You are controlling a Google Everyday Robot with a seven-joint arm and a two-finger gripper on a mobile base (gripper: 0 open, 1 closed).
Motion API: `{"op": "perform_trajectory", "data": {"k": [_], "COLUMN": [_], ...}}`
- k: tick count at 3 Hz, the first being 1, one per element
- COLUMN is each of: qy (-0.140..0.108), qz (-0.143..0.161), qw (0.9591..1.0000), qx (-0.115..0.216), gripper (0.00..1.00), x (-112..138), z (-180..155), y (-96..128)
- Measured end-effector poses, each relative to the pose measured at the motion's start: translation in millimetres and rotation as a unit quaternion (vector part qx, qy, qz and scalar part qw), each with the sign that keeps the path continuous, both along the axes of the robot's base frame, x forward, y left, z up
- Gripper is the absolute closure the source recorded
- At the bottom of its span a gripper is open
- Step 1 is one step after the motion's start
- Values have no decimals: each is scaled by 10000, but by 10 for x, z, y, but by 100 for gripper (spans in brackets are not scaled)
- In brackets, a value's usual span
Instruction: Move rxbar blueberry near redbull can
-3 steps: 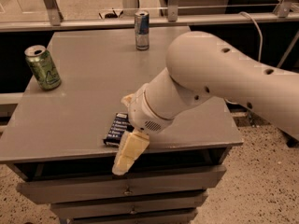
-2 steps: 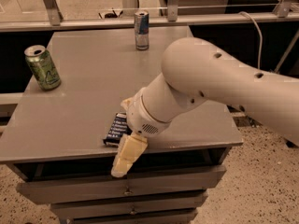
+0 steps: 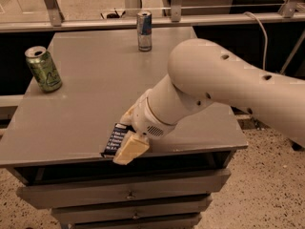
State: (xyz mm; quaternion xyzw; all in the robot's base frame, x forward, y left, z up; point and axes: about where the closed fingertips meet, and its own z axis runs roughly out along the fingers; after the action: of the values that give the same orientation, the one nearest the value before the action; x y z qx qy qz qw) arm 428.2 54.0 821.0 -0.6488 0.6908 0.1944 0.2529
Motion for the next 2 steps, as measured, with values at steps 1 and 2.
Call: {"op": "perform_trajectory", "data": {"k": [1, 2], "qy": [-49, -132], "qz": [-27, -94], "qw": [10000, 9997], "qx": [72, 158], "gripper": [63, 94], "x": [-30, -55], "z": [122, 293], "y": [-30, -100]}}
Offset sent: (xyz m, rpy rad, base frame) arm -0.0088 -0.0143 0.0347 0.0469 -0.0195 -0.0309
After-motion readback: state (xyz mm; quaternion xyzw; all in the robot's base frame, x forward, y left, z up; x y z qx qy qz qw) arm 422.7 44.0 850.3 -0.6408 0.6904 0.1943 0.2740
